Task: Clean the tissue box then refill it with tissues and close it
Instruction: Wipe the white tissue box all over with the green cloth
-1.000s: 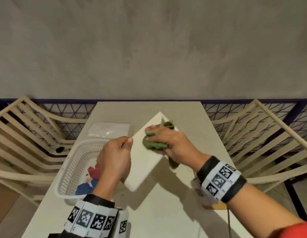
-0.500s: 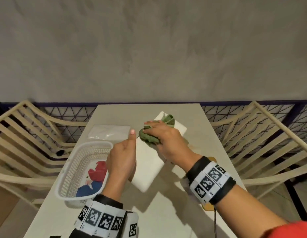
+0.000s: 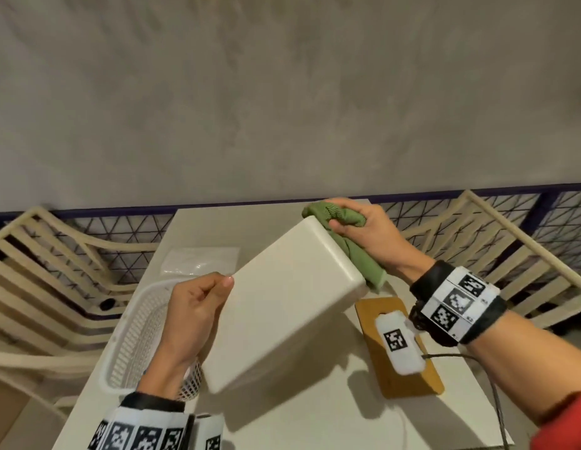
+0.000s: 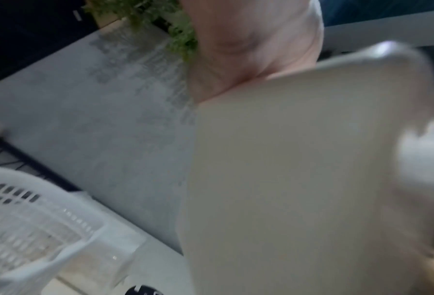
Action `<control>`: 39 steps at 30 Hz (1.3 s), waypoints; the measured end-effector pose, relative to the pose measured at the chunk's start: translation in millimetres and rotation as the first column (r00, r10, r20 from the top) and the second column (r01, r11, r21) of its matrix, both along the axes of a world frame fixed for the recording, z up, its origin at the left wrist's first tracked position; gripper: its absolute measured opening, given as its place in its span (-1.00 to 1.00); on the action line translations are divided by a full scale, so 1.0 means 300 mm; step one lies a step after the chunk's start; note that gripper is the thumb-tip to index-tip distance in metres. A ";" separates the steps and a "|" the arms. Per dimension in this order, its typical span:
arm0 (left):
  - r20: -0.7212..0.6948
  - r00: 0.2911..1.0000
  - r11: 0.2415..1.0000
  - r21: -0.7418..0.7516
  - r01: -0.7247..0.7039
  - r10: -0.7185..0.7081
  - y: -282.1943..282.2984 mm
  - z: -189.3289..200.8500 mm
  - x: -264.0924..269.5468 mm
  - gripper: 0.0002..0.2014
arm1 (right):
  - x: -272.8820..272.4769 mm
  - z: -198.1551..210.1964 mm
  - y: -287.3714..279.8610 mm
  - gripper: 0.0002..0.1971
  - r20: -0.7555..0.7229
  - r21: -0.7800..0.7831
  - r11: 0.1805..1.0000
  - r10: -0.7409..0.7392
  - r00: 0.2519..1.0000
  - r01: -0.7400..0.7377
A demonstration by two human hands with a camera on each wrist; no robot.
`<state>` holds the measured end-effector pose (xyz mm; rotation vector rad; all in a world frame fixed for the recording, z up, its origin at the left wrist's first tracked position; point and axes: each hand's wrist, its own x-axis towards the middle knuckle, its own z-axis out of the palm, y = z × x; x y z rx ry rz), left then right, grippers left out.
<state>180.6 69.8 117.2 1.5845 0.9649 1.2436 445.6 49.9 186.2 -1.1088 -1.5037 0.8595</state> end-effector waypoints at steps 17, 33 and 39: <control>0.160 0.984 0.991 -0.089 0.096 -0.081 -0.070 -0.021 0.250 -0.77 | -0.190 -0.104 -0.040 -0.70 0.463 0.222 0.974 -0.140 0.875 0.039; 0.432 0.894 0.990 -0.012 0.138 -0.120 0.052 -0.003 0.171 -0.63 | -0.111 -0.165 -0.057 -0.74 0.394 0.421 0.906 -0.135 0.909 -0.048; 0.449 0.884 0.992 0.036 0.123 -0.126 0.062 0.001 0.172 -0.68 | -0.226 -0.129 -0.036 -0.81 0.417 0.511 0.856 -0.160 0.895 -0.085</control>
